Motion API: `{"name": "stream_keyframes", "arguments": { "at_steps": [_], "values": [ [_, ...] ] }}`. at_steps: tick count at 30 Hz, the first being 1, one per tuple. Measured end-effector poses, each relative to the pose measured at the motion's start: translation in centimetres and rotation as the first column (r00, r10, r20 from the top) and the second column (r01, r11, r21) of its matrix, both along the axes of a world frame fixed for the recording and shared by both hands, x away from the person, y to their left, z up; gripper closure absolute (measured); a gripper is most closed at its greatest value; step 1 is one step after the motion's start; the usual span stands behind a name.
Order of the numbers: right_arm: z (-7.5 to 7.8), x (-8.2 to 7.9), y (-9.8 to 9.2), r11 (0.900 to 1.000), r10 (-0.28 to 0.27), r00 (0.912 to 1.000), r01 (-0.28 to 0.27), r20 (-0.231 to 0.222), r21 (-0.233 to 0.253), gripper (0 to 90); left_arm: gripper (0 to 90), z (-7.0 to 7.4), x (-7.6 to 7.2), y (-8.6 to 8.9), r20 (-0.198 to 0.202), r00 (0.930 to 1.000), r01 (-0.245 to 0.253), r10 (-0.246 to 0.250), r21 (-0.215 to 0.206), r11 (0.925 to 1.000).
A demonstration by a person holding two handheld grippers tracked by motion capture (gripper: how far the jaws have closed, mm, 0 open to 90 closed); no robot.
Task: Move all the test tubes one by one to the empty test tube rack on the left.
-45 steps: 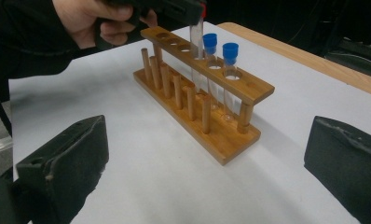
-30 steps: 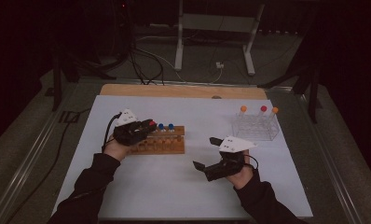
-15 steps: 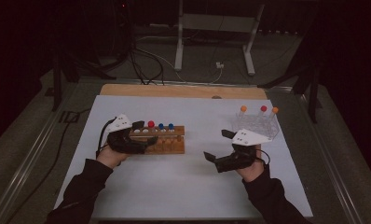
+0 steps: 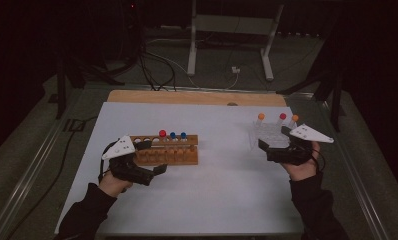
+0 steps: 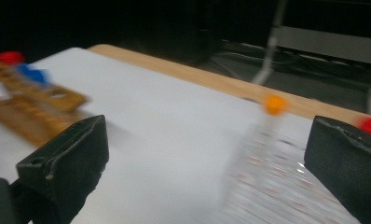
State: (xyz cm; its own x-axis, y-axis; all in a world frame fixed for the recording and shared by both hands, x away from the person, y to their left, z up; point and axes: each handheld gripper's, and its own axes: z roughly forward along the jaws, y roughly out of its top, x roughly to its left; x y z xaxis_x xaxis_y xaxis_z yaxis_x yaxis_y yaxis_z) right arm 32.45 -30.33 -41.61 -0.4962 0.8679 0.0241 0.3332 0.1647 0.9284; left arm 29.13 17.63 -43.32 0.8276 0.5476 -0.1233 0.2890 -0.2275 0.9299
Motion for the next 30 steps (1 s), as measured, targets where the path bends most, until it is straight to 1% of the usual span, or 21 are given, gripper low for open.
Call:
{"name": "stream_keyframes", "arguments": {
  "at_steps": [1, 2, 3, 4, 5, 7, 9, 10, 12, 14, 15, 16, 17, 18, 19, 21, 22, 24, 26, 27, 30],
  "values": [
    [-0.3, 0.4, -0.7, 1.0, -0.03, 0.9995, 0.03, -0.01, 0.0, 1.0, 1.2, -0.1, -0.1, 0.0, 0.003, 1.0, 0.003, -0.003, -0.002, 1.0],
    [-0.4, 0.6, -1.1, 0.999, -0.046, 0.9988, 0.046, -0.015, 0.001, 1.6, 1.3, -0.3, -0.2, -0.1, -0.002, 1.0, 0.007, -0.007, 0.0, 1.0],
    [-0.8, 1.0, -1.6, 0.997, -0.081, 0.9963, 0.081, -0.029, 0.006, 3.6, 1.2, -0.4, -0.3, -0.2, 0.001, 1.0, 0.006, -0.006, 0.007, 1.0],
    [-1.1, 1.3, -2.0, 0.995, -0.103, 0.9939, 0.103, -0.039, 0.008, 5.1, 1.3, -0.5, -0.3, -0.3, 0.007, 1.0, 0.005, -0.005, 0.012, 0.9999],
    [-1.4, 1.6, -2.4, 0.992, -0.127, 0.9909, 0.127, -0.047, 0.004, 5.4, 1.2, -0.5, -0.3, -0.3, 0.004, 1.0, 0.009, -0.009, 0.009, 0.9999],
    [-2.1, 2.4, -2.8, 0.986, -0.169, 0.9832, 0.169, -0.069, 0.0, 10.3, 1.3, -0.6, -0.3, -0.4, 0.007, 1.0, 0.003, -0.003, 0.009, 1.0],
    [-2.6, 3.2, -3.0, 0.976, -0.216, 0.9722, 0.216, -0.09, -0.011, 15.9, 1.2, -0.6, -0.3, -0.5, 0.005, 0.9999, 0.011, -0.011, 0.011, 0.9999],
    [-2.9, 3.6, -3.1, 0.974, -0.225, 0.9689, 0.225, -0.102, -0.012, 16.8, 1.3, -0.7, -0.3, -0.5, 0.007, 0.9999, 0.008, -0.008, 0.016, 0.9998],
    [-3.3, 4.3, -3.3, 0.967, -0.256, 0.9598, 0.254, -0.115, -0.029, 22.9, 1.3, -0.7, -0.4, -0.5, 0.005, 0.9999, 0.013, -0.013, 0.011, 0.9999],
    [-3.7, 4.9, -3.4, 0.963, -0.27, 0.9542, 0.267, -0.129, -0.04, 27.2, 1.3, -0.7, -0.4, -0.5, 0.009, 0.9998, 0.015, -0.015, 0.018, 0.9997],
    [-3.8, 5.2, -3.5, 0.962, -0.274, 0.9521, 0.271, -0.135, -0.042, 32.8, 1.3, -0.7, -0.4, -0.4, 0.008, 0.9999, 0.015, -0.015, 0.016, 0.9998],
    [-4.0, 5.6, -3.6, 0.96, -0.281, 0.949, 0.278, -0.143, -0.041, 37.5, 1.3, -0.7, -0.4, -0.4, 0.009, 0.9999, 0.012, -0.013, 0.013, 0.9998],
    [-4.1, 5.8, -3.8, 0.957, -0.29, 0.945, 0.288, -0.151, -0.035, 37.9, 1.3, -0.7, -0.4, -0.3, 0.009, 0.9999, 0.013, -0.013, 0.008, 0.9999],
    [-4.2, 6.0, -3.9, 0.954, -0.3, 0.9418, 0.299, -0.152, -0.029, 40.1, 1.3, -0.7, -0.5, -0.3, 0.008, 0.9999, 0.011, -0.011, 0.006, 0.9999],
    [-4.3, 6.3, -4.0, 0.951, -0.309, 0.938, 0.308, -0.157, -0.028, 44.9, 1.3, -0.6, -0.5, -0.2, 0.014, 0.9999, 0.007, -0.008, 0.008, 0.9999],
    [-4.4, 6.7, -4.2, 0.947, -0.321, 0.9341, 0.319, -0.157, -0.034, 46.2, 1.3, -0.6, -0.6, -0.2, 0.011, 0.9998, 0.014, -0.014, 0.009, 0.9999],
    [-4.4, 7.0, -4.3, 0.945, -0.326, 0.9323, 0.324, -0.157, -0.037, 47.5, 1.3, -0.6, -0.6, -0.3, 0.017, 0.9998, 0.009, -0.009, 0.011, 0.9999],
    [-4.5, 7.5, -4.4, 0.94, -0.34, 0.9265, 0.337, -0.16, -0.05, 49.5, 1.3, -0.6, -0.6, -0.3, 0.015, 0.9998, 0.011, -0.011, 0.009, 0.9999],
    [-4.6, 8.1, -4.4, 0.938, -0.346, 0.9225, 0.342, -0.17, -0.055, 51.4, 1.3, -0.6, -0.6, -0.4, 0.023, 0.9996, 0.015, -0.016, 0.019, 0.9997],
    [-4.7, 8.3, -4.4, 0.936, -0.352, 0.9195, 0.347, -0.175, -0.057, 54.1, 1.3, -0.6, -0.6, -0.4, 0.027, 0.9995, 0.014, -0.015, 0.021, 0.9997],
    [-5.1, 8.9, -4.4, 0.934, -0.356, 0.9146, 0.352, -0.192, -0.058, 57.9, 1.3, -0.6, -0.7, -0.4, 0.023, 0.9996, 0.014, -0.015, 0.013, 0.9998]
  ]
}}
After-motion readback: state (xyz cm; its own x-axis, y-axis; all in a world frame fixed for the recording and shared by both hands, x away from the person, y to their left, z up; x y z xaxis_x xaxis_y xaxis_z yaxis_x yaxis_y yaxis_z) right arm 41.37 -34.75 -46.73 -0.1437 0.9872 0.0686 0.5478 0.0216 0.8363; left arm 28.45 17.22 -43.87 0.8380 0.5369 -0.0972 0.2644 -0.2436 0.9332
